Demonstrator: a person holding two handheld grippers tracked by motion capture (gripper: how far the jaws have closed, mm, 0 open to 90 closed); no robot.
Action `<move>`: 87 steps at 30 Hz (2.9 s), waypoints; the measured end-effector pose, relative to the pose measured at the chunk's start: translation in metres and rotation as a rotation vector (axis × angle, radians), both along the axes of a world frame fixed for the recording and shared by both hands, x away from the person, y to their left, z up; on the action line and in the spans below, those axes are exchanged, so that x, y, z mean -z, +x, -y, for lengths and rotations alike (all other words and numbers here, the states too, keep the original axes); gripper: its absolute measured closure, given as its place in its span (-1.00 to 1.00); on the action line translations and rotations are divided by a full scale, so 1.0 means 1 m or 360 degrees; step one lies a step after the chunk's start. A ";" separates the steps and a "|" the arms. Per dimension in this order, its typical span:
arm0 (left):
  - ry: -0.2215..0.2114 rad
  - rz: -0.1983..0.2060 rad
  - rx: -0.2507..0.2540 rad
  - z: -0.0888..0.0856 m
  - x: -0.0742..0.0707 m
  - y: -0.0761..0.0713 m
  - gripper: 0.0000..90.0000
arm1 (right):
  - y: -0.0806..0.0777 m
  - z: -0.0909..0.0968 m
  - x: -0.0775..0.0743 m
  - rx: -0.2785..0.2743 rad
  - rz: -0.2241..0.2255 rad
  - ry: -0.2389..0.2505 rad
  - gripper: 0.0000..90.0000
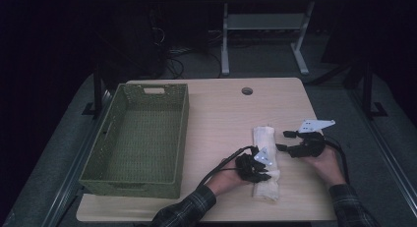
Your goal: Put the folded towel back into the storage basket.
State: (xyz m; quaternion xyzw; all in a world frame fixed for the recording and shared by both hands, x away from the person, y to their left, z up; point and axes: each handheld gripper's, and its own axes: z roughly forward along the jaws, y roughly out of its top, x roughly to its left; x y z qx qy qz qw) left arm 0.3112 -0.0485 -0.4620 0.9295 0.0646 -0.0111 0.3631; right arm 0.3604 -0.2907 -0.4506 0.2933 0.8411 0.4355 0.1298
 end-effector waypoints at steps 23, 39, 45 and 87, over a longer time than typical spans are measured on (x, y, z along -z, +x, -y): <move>-0.0050 -0.0152 -0.0104 -0.041 -0.010 -0.029 0.77 | 0.047 -0.067 0.000 -0.0345 -0.0153 -0.0119 -0.21; -0.0035 -0.0156 -0.0114 -0.042 -0.004 -0.026 0.77 | 0.060 -0.074 0.018 -0.0414 -0.0229 -0.0295 -0.08; -0.0035 -0.0156 -0.0123 -0.042 -0.004 -0.025 0.77 | 0.057 -0.072 0.017 -0.0463 -0.0233 -0.0275 0.38; -0.0165 -0.0075 -0.0299 -0.108 -0.120 -0.008 0.79 | 0.083 -0.132 -0.073 -0.0601 -0.0105 -0.0196 0.80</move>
